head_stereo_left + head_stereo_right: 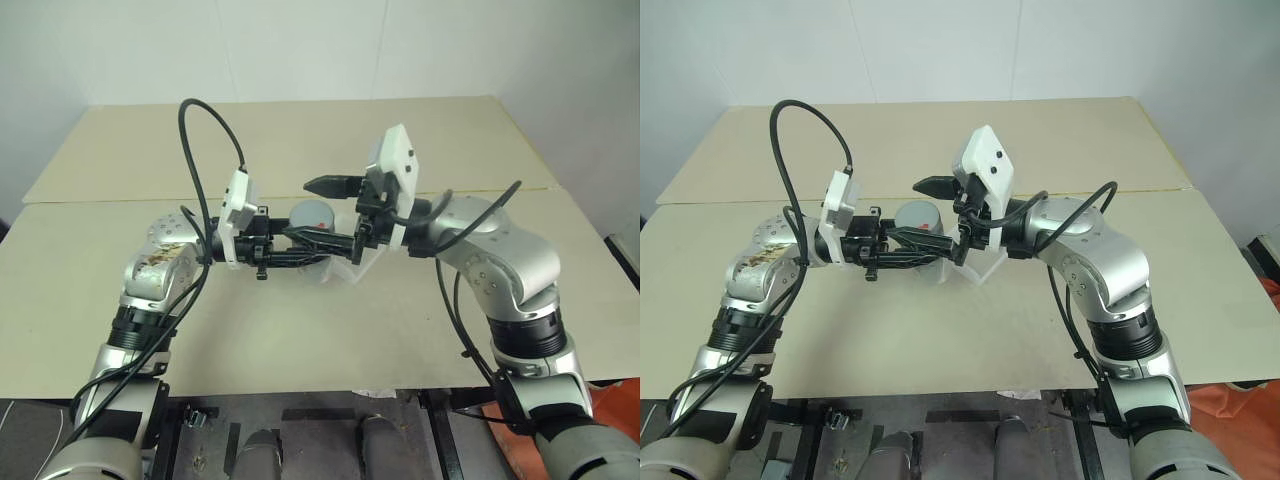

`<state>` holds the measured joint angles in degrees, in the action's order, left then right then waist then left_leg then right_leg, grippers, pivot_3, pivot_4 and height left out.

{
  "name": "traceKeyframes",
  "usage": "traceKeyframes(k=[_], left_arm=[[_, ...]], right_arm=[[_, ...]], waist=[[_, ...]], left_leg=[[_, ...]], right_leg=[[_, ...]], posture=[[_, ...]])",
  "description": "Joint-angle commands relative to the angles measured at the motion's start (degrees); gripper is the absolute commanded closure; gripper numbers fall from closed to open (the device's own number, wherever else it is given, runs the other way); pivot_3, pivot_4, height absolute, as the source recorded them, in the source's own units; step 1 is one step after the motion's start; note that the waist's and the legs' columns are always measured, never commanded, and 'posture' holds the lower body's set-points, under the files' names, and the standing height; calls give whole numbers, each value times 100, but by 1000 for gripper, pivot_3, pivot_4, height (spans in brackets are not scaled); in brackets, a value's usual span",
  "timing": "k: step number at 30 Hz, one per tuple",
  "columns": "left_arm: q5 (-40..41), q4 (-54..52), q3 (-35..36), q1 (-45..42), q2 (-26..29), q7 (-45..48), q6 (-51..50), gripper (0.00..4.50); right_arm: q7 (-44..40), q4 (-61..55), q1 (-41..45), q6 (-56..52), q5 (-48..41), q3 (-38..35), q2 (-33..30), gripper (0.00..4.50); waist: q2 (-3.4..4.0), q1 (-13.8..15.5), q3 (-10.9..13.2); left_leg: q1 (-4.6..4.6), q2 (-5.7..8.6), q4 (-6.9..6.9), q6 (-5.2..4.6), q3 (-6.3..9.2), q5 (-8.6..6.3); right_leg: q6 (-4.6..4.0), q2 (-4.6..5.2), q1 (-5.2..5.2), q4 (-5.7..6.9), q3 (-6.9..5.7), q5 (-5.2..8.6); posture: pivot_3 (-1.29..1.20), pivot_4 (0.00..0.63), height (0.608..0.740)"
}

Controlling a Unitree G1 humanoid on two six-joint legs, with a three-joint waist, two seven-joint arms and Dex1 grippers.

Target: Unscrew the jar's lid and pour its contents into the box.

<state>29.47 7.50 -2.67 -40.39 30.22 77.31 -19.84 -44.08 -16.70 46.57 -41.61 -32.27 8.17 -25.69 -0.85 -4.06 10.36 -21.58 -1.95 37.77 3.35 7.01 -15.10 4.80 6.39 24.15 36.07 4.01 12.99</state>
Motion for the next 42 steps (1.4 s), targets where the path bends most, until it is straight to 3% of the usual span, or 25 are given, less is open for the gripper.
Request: traceKeyframes(k=[1, 17, 26, 34, 42], left_arm=[[208, -387, 177, 62, 179, 157, -17, 2579], [296, -590, 290, 181, 384, 96, -196, 2579], [185, -228, 233, 75, 172, -96, -44, 2579], [75, -32, 134, -107, -74, -104, 84, 2579], [20, -9, 103, -163, -122, 6, 113, 2579]], right_arm=[[73, 50, -43, 193, 81, -525, -262, 24], [45, 160, -268, 302, 85, -819, -584, 24], [-126, -612, -414, 93, -307, -938, -841, 24], [36, -1039, -416, -50, -567, -754, -657, 24], [204, -684, 2, 85, -274, -285, -189, 24]], waist=[[0, -2, 0], [1, -10, 1], [1, 7, 1], [0, 10, 1], [1, -23, 1]], left_leg=[[0, 0, 0, 0, 0, 0], [2, -1, -2, -1, -2, 0], [-1, 0, -1, -1, -1, 0], [-1, 0, -1, 0, -1, 0], [6, 0, -2, -1, -2, 0]], right_leg=[[0, 0, 0, 0, 0, 0], [0, -1, 1, -4, 1, 0], [0, 0, 0, -6, 0, 0], [0, 0, 0, -8, 0, 0], [-1, -1, 0, -4, 2, 0]], posture=[[0, 150, 740], [0, 150, 740], [0, 150, 740], [0, 150, 740], [0, 150, 740]])
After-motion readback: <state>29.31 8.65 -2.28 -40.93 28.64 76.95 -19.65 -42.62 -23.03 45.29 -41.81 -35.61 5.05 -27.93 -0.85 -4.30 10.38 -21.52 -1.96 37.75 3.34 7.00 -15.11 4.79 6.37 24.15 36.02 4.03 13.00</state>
